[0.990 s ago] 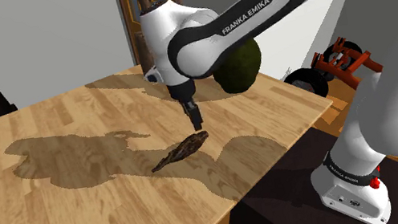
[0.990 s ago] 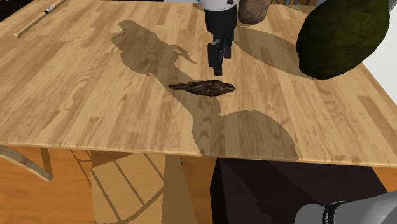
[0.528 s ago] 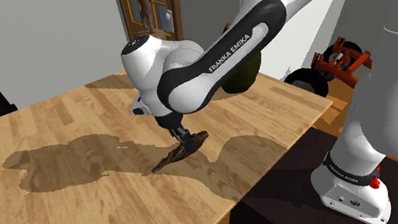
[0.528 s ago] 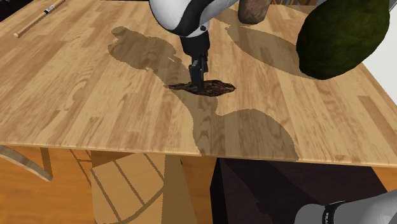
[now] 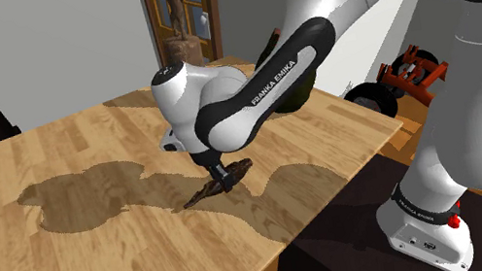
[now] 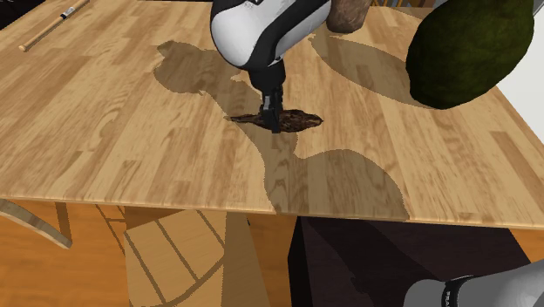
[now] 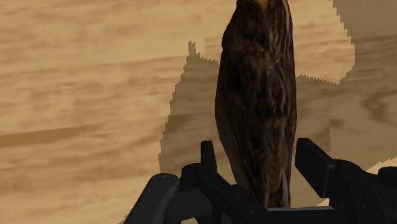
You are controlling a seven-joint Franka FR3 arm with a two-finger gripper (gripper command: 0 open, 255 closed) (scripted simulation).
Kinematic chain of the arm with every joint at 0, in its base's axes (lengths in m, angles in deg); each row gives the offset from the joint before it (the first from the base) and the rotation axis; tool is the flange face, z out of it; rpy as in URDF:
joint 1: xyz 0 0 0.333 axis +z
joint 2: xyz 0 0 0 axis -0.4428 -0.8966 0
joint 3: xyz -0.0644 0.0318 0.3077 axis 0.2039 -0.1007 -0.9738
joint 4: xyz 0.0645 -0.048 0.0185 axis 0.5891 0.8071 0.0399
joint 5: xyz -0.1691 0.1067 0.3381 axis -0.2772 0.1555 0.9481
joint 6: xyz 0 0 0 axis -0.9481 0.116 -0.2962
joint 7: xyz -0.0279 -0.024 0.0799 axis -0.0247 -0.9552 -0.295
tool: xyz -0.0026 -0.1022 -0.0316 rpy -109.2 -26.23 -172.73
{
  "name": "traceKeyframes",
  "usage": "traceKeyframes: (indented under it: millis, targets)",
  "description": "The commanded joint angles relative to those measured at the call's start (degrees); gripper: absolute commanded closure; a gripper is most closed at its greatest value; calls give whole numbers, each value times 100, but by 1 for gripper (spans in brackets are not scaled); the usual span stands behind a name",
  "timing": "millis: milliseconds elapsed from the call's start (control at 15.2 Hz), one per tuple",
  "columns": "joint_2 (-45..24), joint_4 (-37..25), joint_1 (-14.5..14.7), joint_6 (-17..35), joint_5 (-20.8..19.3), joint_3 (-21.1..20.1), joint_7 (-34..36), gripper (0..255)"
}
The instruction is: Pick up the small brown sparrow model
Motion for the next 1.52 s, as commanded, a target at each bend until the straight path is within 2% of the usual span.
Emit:
traceKeyframes:
  millis: [0,528,1452]
  targets:
    - [-11,4,1,16,-6,2,4,255]
    - [-15,5,2,21,-8,1,8,255]
    - [607,-390,-43,-938,302,-60,-268,255]
